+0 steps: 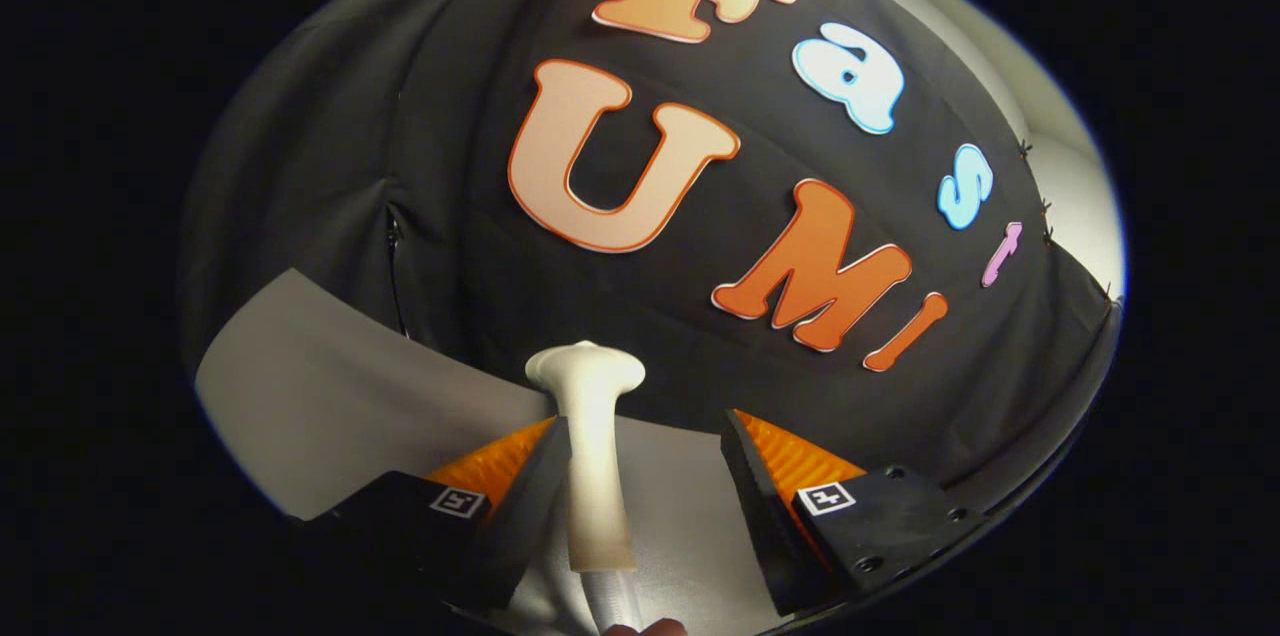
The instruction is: Iron the clothes twice with a garment steamer, once on the left side and once on the right side.
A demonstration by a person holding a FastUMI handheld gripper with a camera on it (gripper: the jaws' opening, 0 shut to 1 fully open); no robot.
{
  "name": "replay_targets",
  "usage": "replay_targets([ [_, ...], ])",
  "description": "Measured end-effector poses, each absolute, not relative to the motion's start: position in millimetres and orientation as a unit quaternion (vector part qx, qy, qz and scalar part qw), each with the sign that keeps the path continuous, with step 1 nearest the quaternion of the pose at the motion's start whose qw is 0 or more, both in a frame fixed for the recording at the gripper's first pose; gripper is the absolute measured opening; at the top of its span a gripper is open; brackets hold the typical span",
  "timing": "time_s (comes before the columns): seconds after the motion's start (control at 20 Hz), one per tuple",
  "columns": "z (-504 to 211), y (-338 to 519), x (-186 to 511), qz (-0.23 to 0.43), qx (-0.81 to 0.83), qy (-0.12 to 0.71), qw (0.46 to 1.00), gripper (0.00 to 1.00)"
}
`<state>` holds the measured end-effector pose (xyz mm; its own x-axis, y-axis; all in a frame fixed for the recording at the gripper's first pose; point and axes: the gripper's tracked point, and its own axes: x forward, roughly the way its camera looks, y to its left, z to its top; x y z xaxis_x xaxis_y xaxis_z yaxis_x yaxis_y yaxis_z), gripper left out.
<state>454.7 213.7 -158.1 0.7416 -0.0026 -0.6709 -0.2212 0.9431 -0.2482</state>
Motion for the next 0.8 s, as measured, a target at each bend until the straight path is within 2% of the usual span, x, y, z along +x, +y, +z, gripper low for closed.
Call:
replay_targets([
  [0.25,-203,212,457,0.049,-0.102,0.416,0.902,0.98],
  [0.45,-230,225,441,0.076,-0.109,0.483,0.865,0.98],
  [0.8,-226,230,429,0.078,-0.109,0.478,0.868,0.53],
])
